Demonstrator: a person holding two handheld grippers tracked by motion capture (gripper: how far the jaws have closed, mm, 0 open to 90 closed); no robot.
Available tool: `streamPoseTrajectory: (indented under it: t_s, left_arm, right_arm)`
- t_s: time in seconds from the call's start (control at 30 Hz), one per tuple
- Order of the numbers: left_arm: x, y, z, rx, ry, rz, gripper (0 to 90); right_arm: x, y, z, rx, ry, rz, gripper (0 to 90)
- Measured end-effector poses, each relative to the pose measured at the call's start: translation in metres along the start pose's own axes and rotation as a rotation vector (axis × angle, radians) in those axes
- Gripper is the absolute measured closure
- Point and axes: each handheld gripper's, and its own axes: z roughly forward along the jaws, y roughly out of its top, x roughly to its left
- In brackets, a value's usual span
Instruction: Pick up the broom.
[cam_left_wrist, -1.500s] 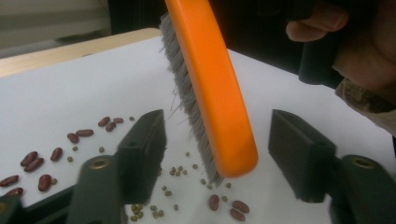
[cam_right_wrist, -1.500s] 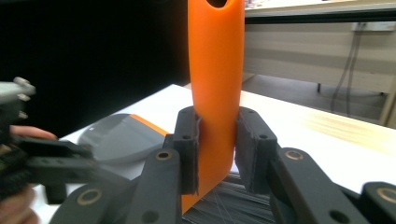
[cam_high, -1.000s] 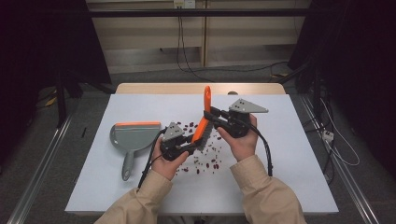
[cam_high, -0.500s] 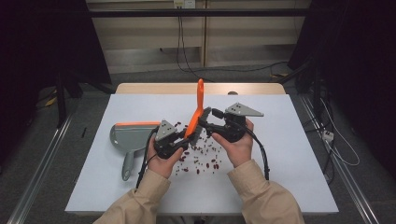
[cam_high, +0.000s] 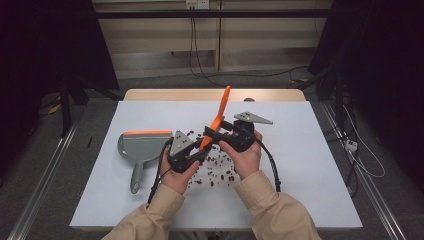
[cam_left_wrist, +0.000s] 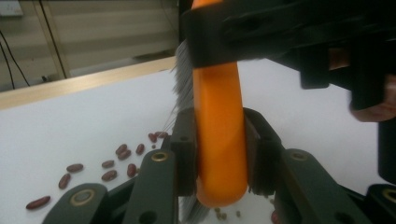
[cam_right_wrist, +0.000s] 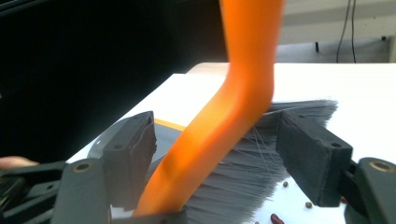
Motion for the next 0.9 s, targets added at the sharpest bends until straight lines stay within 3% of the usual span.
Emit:
streamPoseTrajectory:
  t_s: [0.07, 0.17, 0.23, 0.4, 0.43, 0.47, 0.5, 0.57, 0.9]
  left_arm:
    - [-0.005, 0.002, -0.001, 0.002, 0.011, 0.034, 68.4]
    - [-0.012, 0.002, 0.000, -0.007, 0.013, 0.056, 67.1]
    - [-0.015, 0.002, 0.000, -0.016, 0.013, 0.063, 65.8]
    - [-0.019, -0.001, 0.006, -0.005, 0.015, 0.098, 61.4]
    - [-0.018, -0.002, 0.008, -0.013, -0.009, 0.094, 71.5]
    - [-0.017, -0.002, 0.008, -0.036, -0.007, 0.093, 71.5]
    - [-0.016, -0.001, 0.008, -0.040, -0.005, 0.097, 64.6]
    - [-0.014, 0.000, 0.007, -0.027, -0.012, 0.088, 54.3]
    - [0.007, 0.002, -0.005, -0.004, -0.051, 0.038, 37.2]
  right_arm:
    - [0.000, 0.000, 0.001, 0.000, -0.012, 0.008, 28.2]
    - [0.001, 0.002, 0.001, -0.001, -0.056, 0.022, 37.5]
    - [0.000, 0.004, -0.001, -0.007, -0.051, 0.053, 41.8]
    - [0.001, 0.008, -0.005, -0.011, -0.030, 0.115, 63.7]
    - [0.002, 0.011, -0.006, -0.012, -0.015, 0.102, 70.8]
    - [0.002, 0.011, -0.006, -0.012, -0.015, 0.102, 70.8]
    - [0.003, 0.012, -0.006, -0.014, -0.046, 0.048, 71.1]
    - [-0.002, 0.013, -0.005, -0.007, -0.038, 0.043, 71.2]
    - [-0.020, 0.022, -0.025, 0.050, -0.058, -0.077, 71.2]
